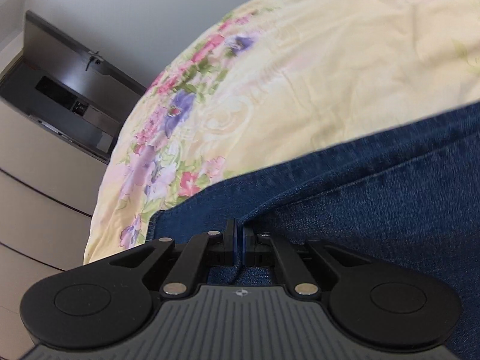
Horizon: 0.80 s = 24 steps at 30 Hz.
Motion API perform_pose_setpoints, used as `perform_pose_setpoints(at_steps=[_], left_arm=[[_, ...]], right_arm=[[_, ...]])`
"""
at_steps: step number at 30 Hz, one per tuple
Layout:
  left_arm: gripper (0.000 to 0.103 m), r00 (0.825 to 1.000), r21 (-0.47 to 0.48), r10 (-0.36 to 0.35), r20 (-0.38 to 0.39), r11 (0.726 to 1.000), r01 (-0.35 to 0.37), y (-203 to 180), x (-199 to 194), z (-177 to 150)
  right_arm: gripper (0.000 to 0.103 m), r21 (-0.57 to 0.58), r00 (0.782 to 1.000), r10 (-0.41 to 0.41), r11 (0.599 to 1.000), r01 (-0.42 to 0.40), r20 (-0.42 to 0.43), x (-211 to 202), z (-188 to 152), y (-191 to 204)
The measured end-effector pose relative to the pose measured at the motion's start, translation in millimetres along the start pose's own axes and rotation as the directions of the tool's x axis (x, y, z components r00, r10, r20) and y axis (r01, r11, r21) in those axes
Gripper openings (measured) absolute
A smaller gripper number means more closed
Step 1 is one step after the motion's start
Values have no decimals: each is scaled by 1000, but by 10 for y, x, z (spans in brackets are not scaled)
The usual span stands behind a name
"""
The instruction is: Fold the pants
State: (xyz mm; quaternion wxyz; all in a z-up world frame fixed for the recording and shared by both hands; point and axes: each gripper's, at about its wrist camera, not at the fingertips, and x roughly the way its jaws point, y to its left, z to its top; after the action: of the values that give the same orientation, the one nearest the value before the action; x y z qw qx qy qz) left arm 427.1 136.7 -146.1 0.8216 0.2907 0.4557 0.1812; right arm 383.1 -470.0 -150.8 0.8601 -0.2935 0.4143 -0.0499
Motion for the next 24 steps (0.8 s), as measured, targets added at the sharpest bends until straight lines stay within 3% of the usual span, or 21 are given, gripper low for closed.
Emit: perform_pose_setpoints(at_steps=[3, 12, 15, 17, 18, 20, 21, 24], left_arm=[[3, 999, -75, -10, 44, 997, 13, 184, -89, 84], [5, 1000, -65, -14, 12, 998, 14, 82, 71, 224], [17, 1000, -48, -21, 8, 999, 21, 87, 136, 194], [36, 1000, -42, -21, 7, 999, 21, 130, 157, 180], [41, 1000, -38, -19, 7, 999, 19, 161, 162, 175], [61, 1000, -13, -14, 10, 1000, 14, 229, 172, 168], [64, 1000, 4, -8, 8, 1000, 8, 256, 173, 166], [72, 1000, 36, -4, -4, 999, 4, 404, 190, 168]], right_arm=[[1, 28, 997, -33, 999, 31, 67, -160, 68, -68], [2, 42, 999, -41, 998, 42, -10, 223, 189, 59], [4, 50, 999, -41, 998, 42, -4, 237, 157, 81], [6, 44, 999, -48, 998, 48, -4, 207, 151, 83], [10, 44, 999, -52, 998, 52, -3, 180, 156, 80], [26, 41, 997, -79, 996, 79, 2, 110, 172, 80], [39, 50, 996, -87, 995, 87, 5, 69, 178, 76], [41, 72, 996, -84, 994, 82, 25, -79, 182, 79]])
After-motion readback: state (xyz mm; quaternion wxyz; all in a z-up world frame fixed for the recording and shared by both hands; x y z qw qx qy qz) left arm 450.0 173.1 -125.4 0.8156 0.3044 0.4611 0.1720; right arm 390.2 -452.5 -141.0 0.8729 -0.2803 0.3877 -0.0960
